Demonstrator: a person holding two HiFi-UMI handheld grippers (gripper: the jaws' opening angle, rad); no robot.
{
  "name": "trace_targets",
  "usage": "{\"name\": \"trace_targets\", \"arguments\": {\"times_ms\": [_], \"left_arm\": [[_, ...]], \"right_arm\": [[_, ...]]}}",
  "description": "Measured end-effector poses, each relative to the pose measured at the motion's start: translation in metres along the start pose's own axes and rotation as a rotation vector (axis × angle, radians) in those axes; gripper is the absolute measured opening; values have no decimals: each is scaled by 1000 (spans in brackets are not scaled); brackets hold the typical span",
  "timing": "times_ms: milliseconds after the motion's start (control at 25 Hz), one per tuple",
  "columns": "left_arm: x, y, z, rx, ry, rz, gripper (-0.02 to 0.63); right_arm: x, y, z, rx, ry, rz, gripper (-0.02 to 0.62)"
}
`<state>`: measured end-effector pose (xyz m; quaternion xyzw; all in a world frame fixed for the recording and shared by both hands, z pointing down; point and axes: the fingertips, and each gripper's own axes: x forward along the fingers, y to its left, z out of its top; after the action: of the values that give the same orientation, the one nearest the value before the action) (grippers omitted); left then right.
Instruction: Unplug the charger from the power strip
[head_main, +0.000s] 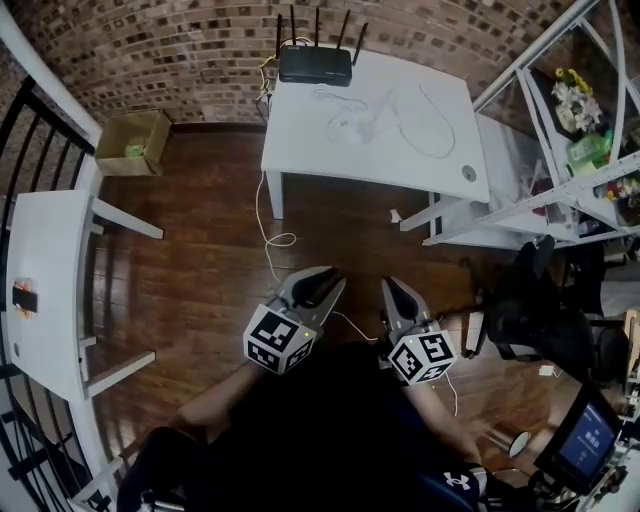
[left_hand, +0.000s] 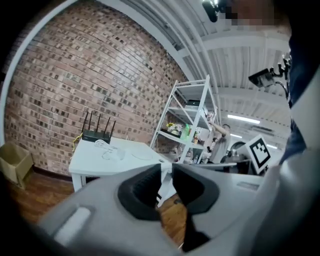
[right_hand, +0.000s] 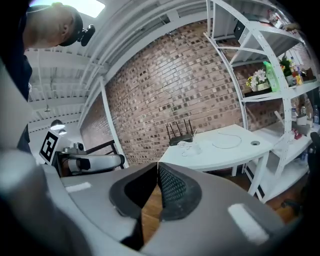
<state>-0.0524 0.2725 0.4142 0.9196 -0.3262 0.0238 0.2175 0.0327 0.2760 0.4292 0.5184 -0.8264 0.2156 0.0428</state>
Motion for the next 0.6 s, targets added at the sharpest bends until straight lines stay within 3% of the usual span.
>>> {"name": "trace_targets", "arguments": {"times_ms": [280,600], "left_arm": [[36,42,15,-20,24,24,67],[106,71,48,23,10,146,67]], "right_arm": [[48,-24,9,28,36,10,11],[111,-86,60,48,-13,132,11]]}}
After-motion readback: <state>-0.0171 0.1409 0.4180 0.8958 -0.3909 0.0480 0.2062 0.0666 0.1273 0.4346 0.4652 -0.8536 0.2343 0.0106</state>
